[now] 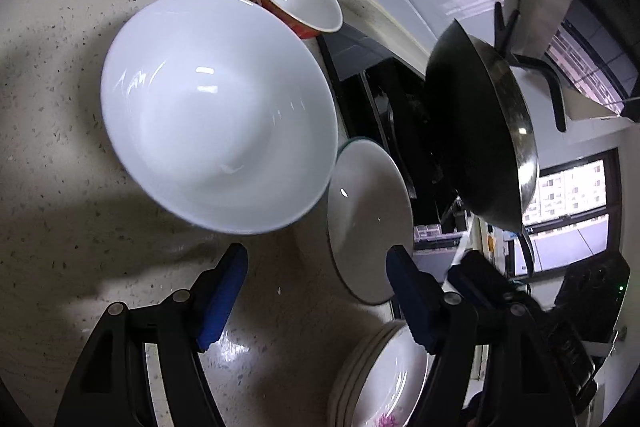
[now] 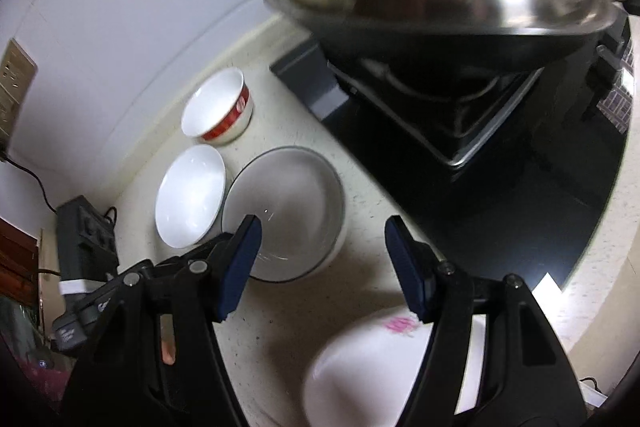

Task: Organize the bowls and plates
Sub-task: 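Move both tools to the large green-rimmed white bowl, then grip the green-rimmed bowl rim with the right tool while the left tool grips it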

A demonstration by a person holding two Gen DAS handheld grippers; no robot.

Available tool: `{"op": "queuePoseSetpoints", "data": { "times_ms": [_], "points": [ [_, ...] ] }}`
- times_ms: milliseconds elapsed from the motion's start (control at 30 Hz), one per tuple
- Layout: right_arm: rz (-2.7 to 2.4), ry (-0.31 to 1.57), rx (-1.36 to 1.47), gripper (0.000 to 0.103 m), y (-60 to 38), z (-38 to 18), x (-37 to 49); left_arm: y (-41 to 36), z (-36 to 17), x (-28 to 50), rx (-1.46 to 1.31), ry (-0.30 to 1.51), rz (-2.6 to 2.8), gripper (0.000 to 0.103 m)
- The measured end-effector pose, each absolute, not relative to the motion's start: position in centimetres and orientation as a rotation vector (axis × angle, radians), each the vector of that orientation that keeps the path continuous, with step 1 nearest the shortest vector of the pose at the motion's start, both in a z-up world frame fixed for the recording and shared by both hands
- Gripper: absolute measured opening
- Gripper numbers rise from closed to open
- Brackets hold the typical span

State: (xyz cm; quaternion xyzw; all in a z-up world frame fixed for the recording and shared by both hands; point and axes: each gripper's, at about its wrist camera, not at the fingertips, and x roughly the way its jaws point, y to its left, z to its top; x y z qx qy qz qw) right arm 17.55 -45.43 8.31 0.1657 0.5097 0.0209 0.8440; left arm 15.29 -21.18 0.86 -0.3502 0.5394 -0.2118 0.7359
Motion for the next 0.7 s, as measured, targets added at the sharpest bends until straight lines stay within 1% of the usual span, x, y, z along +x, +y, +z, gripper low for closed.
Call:
{"op": "queuePoseSetpoints", "data": {
  "times_ms": [167, 200, 267, 333, 400, 433, 467, 500, 533, 567, 600, 633, 700],
  "points": [
    [-0.005, 1.143, 0.351, 0.067, -44.7, 5.6, 19.2, -21.4, 0.8, 15.9, -0.780, 1.161, -0.407, 0.073],
    [-0.014, 1.153, 0.353, 0.066, -44.7, 5.2, 19.4, -21.3, 0.7, 16.0, -0.779, 1.158, -0.403, 0.073],
    [-0.022, 1.173, 0.374, 0.061, -44.8, 4.2, 19.9, -21.7, 0.8, 16.3, -0.768, 1.141, -0.396, 0.073],
    [-0.037, 1.196, 0.373, 0.051, -44.8, 3.4, 20.2, -22.1, 1.1, 16.3, -0.742, 1.121, -0.388, 0.072],
    [-0.035, 1.210, 0.368, 0.045, -44.8, 2.8, 20.6, -22.5, 1.2, 16.4, -0.726, 1.107, -0.393, 0.070],
    [-0.034, 1.217, 0.368, 0.041, -44.8, 2.6, 20.8, -22.7, 1.2, 16.4, -0.712, 1.104, -0.394, 0.063],
    [-0.037, 1.228, 0.367, 0.040, -44.9, 2.3, 21.0, -22.9, 1.1, 16.4, -0.702, 1.107, -0.399, 0.058],
    [-0.038, 1.237, 0.371, 0.036, -45.1, 2.1, 21.2, -23.1, 1.0, 16.4, -0.701, 1.117, -0.405, 0.055],
    [-0.034, 1.244, 0.375, 0.029, -45.2, 1.8, 21.4, -23.1, 0.6, 16.4, -0.707, 1.129, -0.406, 0.050],
    [-0.032, 1.255, 0.380, 0.025, -45.4, 1.5, 21.5, -23.2, 0.2, 16.5, -0.712, 1.149, -0.402, 0.043],
    [-0.031, 1.259, 0.387, 0.017, -45.5, 1.3, 21.5, -23.3, -0.2, 16.5, -0.713, 1.166, -0.404, 0.037],
    [-0.021, 1.255, 0.400, 0.016, -45.6, 1.4, 21.5, -23.3, -0.7, 16.5, -0.728, 1.179, -0.419, 0.032],
    [-0.017, 1.252, 0.374, 0.016, -45.3, 1.6, 21.4, -23.3, -0.7, 16.3, -0.733, 1.180, -0.424, 0.029]
  ]
}}
